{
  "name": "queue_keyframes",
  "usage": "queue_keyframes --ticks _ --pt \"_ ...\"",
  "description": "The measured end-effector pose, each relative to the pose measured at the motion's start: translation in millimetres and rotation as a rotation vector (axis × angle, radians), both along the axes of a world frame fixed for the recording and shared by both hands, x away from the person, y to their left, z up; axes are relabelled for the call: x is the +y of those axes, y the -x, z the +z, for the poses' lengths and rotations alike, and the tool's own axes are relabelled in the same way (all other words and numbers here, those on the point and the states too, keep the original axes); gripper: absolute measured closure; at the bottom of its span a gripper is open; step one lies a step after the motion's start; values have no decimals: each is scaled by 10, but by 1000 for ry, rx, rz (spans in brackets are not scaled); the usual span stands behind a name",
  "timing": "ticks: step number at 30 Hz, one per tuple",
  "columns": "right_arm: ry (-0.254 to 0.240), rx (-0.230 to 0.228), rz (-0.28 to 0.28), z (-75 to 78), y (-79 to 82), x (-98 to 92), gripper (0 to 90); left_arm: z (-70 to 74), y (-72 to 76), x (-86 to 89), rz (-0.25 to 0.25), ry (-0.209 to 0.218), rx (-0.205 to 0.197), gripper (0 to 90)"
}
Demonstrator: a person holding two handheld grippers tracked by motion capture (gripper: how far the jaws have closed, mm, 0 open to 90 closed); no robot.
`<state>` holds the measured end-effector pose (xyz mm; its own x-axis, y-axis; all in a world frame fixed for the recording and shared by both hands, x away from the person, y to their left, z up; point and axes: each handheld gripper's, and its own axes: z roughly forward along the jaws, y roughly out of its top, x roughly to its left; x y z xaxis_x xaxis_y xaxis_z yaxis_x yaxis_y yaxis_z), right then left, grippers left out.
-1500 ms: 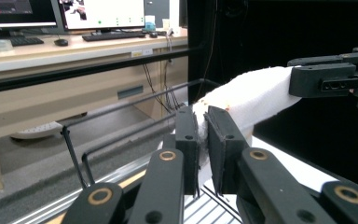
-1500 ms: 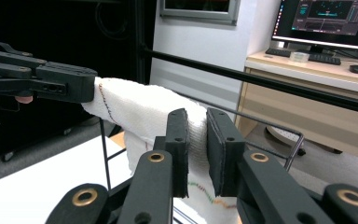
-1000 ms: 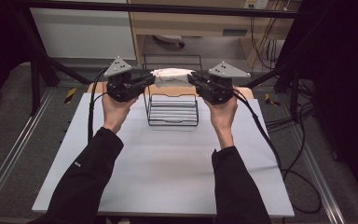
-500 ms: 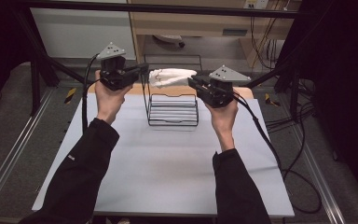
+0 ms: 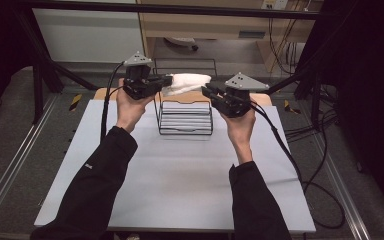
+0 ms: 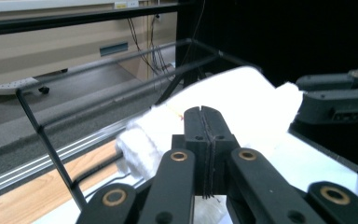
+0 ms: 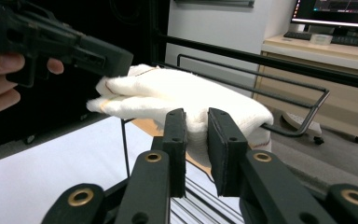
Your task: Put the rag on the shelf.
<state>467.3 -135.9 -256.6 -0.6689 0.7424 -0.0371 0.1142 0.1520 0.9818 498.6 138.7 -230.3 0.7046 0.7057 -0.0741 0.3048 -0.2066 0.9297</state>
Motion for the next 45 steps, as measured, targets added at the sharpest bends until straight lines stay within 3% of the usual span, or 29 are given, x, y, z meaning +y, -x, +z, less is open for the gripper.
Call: queue_keyframes --ticks 10,16,22,37,45 --pt "-18 -2 12 22 29 -31 652 -108 -2 -35 3 -17 0 895" --pt "-30 29 27 15 -21 -14 757 -177 -19 -40 8 -36 -6 895" --pt "9 82 13 -70 -88 66 862 -250 -36 -52 9 -49 -4 895" --pt "38 106 -32 -181 -284 138 864 -328 -116 -97 29 -66 -18 894" --pt "28 101 -13 -162 -240 121 792 -314 -52 -66 12 -62 -20 891"
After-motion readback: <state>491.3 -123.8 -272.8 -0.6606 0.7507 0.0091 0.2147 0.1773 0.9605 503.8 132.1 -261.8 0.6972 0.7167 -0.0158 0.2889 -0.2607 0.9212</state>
